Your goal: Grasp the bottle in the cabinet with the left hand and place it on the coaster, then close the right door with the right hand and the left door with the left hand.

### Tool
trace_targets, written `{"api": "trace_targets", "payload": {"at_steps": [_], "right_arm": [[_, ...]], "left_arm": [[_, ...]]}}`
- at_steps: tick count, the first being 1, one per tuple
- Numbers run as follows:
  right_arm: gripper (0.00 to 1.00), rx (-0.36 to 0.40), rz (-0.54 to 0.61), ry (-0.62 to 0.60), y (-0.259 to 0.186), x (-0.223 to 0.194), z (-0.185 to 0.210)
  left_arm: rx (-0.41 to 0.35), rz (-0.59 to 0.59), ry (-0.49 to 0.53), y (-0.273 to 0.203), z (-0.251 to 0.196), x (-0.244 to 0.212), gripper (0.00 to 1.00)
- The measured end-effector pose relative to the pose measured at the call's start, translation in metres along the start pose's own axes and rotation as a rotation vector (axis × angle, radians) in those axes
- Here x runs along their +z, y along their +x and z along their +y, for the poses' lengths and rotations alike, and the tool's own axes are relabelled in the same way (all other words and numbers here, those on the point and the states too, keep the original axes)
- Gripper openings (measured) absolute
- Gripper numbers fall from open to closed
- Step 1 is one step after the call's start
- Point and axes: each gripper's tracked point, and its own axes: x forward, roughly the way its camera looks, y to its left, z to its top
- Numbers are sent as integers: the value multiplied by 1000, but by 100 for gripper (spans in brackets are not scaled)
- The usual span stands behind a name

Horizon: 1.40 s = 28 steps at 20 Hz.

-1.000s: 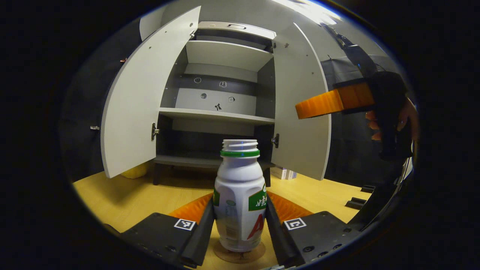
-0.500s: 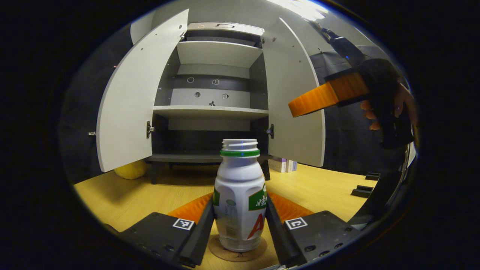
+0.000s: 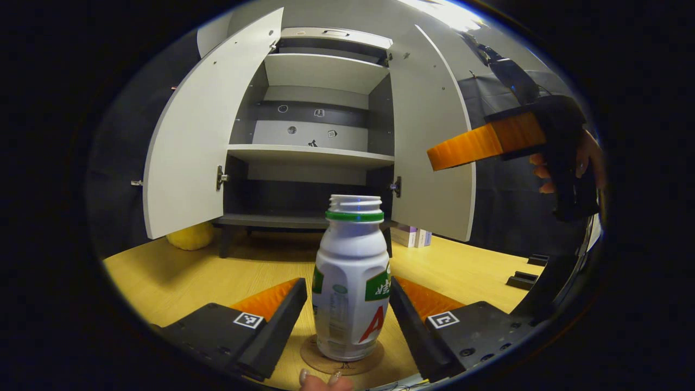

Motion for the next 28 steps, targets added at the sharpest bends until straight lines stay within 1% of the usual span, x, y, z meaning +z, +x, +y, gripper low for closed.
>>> {"api": "trace_targets", "payload": {"at_steps": [2, 5, 9, 11, 14, 18, 20, 23, 26, 28], "right_arm": [[98, 1, -7, -3, -1, 5, 0], [98, -7, -20, -11, -2, 12, -1], [98, -18, -16, 7, -6, 22, -2], [98, -25, -18, 22, -11, 30, -5], [98, -42, -18, 22, -19, 47, -11], [98, -78, -43, 61, -29, 81, -24], [98, -134, -54, 79, -33, 101, -39], [98, -256, -115, 119, -50, 143, -66], [98, -408, -146, 156, -73, 167, -97], [97, -517, -154, 176, -89, 169, -122]], "left_arm": [[-17, 0, 24, 0, -3, 11, 95], [-20, -14, 64, 0, -3, 30, 95], [-28, -39, 49, -3, -6, 62, 96], [-31, -58, 38, -4, -8, 84, 96], [-69, -99, 34, -5, -14, 127, 96], [-87, -106, 56, -2, 1, 180, 96], [-105, -92, 41, 0, 3, 203, 95], [-149, -95, 37, 3, -2, 239, 95], [-213, -93, 20, 7, -6, 262, 95], [-276, -117, 2, 4, -10, 278, 95]]}}
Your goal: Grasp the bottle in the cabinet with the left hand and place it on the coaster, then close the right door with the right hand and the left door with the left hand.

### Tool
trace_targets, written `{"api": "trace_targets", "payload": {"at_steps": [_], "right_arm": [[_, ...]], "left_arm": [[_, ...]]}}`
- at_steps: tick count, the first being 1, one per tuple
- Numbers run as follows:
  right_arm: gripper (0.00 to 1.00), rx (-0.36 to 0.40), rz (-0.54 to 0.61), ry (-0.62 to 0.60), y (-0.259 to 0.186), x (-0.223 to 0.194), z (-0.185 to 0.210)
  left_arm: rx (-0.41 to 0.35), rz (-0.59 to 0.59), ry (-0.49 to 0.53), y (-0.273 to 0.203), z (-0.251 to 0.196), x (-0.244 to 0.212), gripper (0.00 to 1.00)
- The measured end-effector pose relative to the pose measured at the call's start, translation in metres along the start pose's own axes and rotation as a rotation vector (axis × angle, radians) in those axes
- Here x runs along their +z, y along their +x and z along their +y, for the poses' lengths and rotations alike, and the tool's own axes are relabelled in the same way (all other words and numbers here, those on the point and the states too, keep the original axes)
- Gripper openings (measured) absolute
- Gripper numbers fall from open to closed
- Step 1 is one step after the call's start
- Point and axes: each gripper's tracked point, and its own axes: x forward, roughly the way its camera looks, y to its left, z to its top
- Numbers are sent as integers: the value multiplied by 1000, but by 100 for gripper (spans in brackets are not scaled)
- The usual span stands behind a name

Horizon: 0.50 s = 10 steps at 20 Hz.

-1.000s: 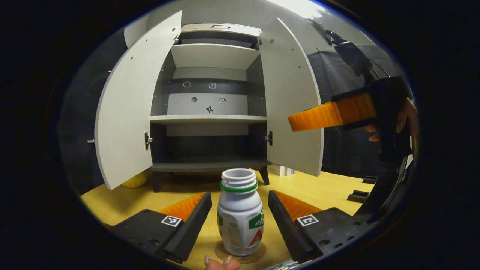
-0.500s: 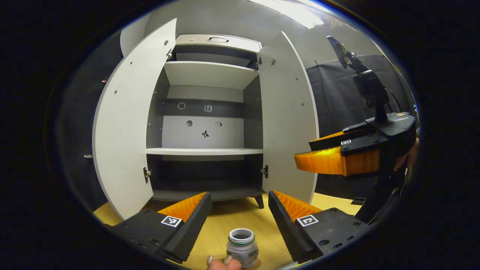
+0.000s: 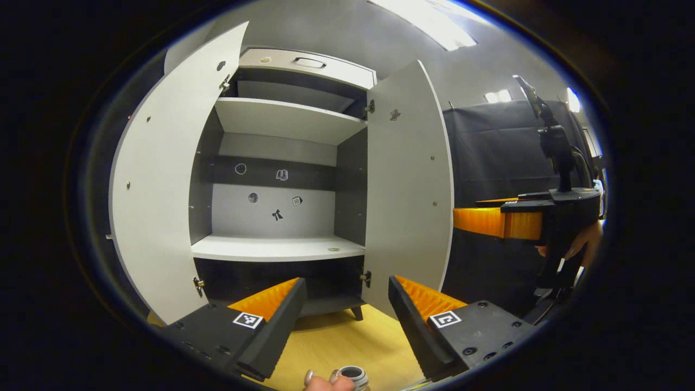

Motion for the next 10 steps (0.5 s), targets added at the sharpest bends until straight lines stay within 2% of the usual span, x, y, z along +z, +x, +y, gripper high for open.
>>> {"api": "trace_targets", "payload": {"at_steps": [2, 5, 6, 10], "right_arm": [[98, -98, 8, 14, 0, -2, -29], [94, -173, -9, 23, 10, 6, -59], [97, -179, -18, 22, 17, 10, -65], [97, -150, -41, 2, 45, 16, -71]], "left_arm": [[-54, 0, 8, -2, -2, 8, 95], [-59, -4, 54, -8, 7, 17, 95], [-44, -5, 55, -10, 12, 19, 95], [13, 11, -6, -11, 28, 26, 95]]}}
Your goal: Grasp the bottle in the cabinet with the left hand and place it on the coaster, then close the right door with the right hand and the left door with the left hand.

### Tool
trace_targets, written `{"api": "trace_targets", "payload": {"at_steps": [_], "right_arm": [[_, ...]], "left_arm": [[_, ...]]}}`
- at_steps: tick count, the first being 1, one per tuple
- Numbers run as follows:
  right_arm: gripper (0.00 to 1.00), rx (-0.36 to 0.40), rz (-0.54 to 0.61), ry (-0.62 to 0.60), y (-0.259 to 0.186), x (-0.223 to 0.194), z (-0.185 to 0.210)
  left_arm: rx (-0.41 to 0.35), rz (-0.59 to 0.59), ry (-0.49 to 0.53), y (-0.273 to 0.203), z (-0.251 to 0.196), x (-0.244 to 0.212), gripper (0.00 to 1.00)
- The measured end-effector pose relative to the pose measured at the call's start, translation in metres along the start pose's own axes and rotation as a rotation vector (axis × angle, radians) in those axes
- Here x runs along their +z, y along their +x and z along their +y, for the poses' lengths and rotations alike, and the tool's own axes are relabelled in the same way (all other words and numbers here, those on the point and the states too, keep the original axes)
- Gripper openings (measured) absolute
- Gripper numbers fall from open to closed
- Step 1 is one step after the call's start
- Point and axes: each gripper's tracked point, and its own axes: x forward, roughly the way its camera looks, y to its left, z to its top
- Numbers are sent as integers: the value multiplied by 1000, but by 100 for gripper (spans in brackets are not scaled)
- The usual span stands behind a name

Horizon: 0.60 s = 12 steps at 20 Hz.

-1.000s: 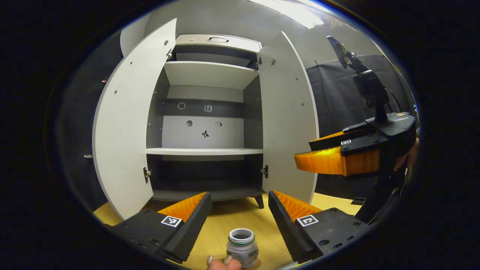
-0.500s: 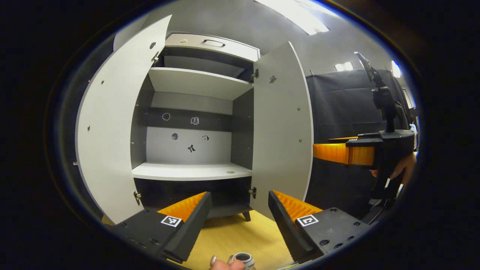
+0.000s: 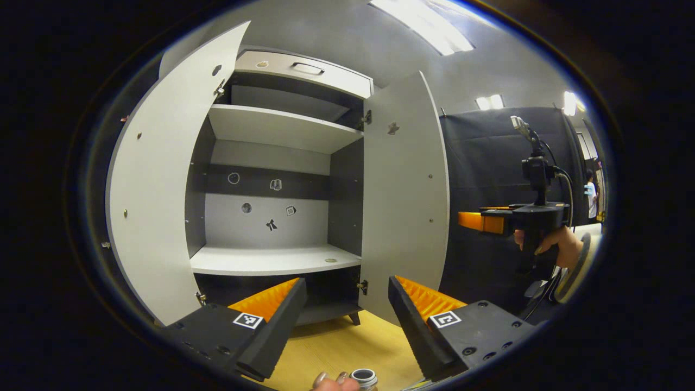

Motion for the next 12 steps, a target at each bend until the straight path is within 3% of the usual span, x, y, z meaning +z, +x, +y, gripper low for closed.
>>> {"api": "trace_targets", "payload": {"at_steps": [5, 8, 12], "right_arm": [[96, 89, 2, -6, 22, -4, 12], [95, 171, 37, 90, 20, -7, 26], [96, 297, 49, 115, 18, -9, 65]], "left_arm": [[125, 2, -10, -3, 24, 5, 95], [156, -2, -17, 1, 26, 6, 95], [200, 5, 11, 2, 31, 6, 94]]}}
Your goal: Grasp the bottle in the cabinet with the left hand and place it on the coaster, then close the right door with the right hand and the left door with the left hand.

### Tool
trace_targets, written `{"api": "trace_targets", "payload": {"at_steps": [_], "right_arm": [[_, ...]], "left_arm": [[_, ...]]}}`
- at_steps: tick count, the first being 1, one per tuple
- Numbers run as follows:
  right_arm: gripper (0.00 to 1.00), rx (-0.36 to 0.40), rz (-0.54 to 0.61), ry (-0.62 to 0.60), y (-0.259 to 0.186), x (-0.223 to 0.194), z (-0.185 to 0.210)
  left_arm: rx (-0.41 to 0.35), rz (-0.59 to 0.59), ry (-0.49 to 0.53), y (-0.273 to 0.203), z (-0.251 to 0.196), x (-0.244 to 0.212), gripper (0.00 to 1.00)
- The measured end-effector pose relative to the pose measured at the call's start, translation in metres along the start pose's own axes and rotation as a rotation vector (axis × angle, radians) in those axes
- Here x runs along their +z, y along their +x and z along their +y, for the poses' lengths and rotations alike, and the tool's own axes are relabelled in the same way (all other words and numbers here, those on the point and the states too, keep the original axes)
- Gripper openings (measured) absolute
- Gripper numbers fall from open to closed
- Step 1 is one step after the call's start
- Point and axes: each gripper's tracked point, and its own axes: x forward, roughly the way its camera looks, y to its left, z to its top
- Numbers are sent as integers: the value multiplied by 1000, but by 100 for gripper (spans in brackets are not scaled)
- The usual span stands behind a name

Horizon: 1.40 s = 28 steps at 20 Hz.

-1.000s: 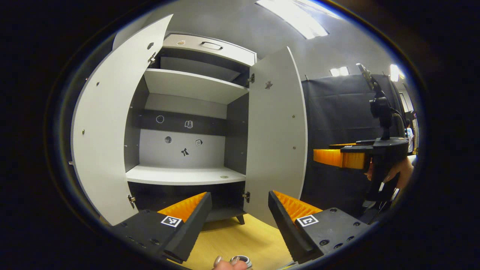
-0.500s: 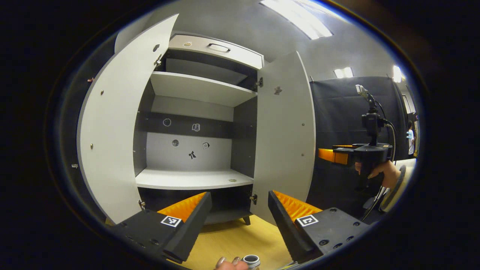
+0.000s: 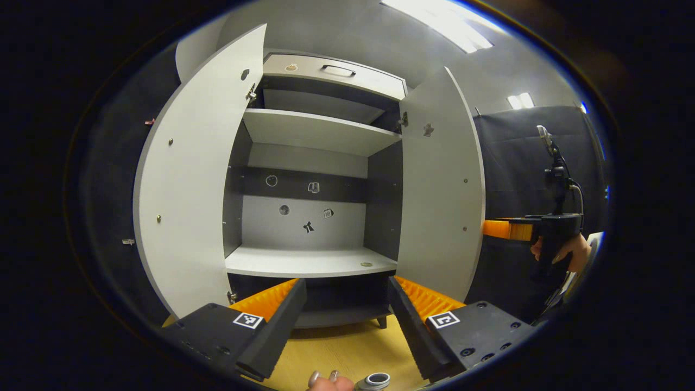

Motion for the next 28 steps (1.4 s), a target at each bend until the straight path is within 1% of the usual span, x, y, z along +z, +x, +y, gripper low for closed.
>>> {"api": "trace_targets", "payload": {"at_steps": [4, 6, 10, 11, 12, 16, 19, 20, 22, 24, 26, 28], "right_arm": [[96, 131, 23, 42, 16, -5, 54], [96, 166, 27, 44, 27, -9, 73], [96, 228, 53, 84, 54, -21, 115], [100, 240, 60, 79, 61, -25, 124], [96, 250, 60, 79, 70, -27, 136], [96, 243, 56, 90, 105, -32, 166], [96, 204, 33, 66, 127, -34, 180], [96, 189, 25, 48, 134, -34, 184], [96, 155, 1, 3, 147, -33, 191], [95, 126, -23, -31, 155, -33, 193], [95, 109, -28, -49, 163, -34, 196], [95, 91, -19, -38, 175, -37, 198]], "left_arm": [[49, 5, -11, -11, 11, 0, 95], [95, 7, 3, -19, 24, 1, 95], [227, 6, 24, -47, 65, 5, 95], [263, 4, 27, -55, 76, 8, 95], [299, 3, 31, -64, 87, 10, 94], [430, 5, 40, -100, 124, 13, 95], [520, -2, 61, -121, 154, 20, 95], [537, -4, 68, -125, 163, 22, 94], [556, -14, 82, -132, 180, 25, 94], [570, -29, 73, -134, 203, 30, 95], [568, -50, 47, -133, 219, 34, 95], [552, -66, 26, -133, 233, 38, 94]]}}
